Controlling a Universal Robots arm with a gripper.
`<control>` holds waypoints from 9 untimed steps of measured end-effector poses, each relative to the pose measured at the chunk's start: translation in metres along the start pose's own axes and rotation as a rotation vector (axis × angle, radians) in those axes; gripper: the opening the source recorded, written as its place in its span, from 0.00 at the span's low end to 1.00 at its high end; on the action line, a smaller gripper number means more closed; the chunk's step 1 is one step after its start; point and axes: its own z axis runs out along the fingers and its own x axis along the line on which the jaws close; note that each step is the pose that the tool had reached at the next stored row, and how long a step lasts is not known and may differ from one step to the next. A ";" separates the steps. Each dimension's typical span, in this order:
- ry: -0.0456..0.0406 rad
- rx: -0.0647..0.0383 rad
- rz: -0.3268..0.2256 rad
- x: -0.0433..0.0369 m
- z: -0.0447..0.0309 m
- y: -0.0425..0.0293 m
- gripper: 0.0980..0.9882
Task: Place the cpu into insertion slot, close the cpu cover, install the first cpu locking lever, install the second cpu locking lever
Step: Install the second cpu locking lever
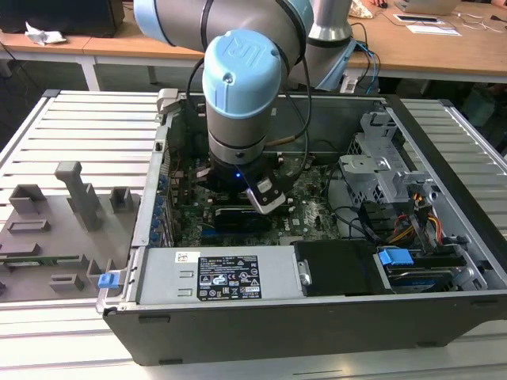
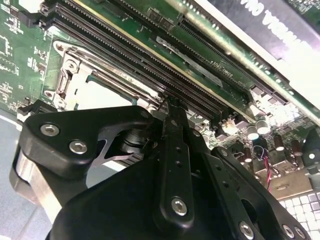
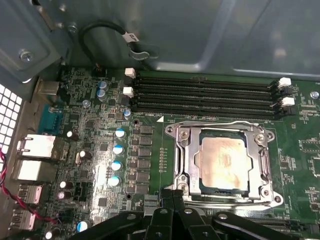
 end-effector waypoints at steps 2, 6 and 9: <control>-0.0005 -0.005 0.000 -0.0001 0.0008 0.0003 0.01; -0.0005 -0.008 0.000 0.0011 0.0019 0.0015 0.01; -0.0005 -0.008 0.000 0.0014 0.0019 0.0015 0.01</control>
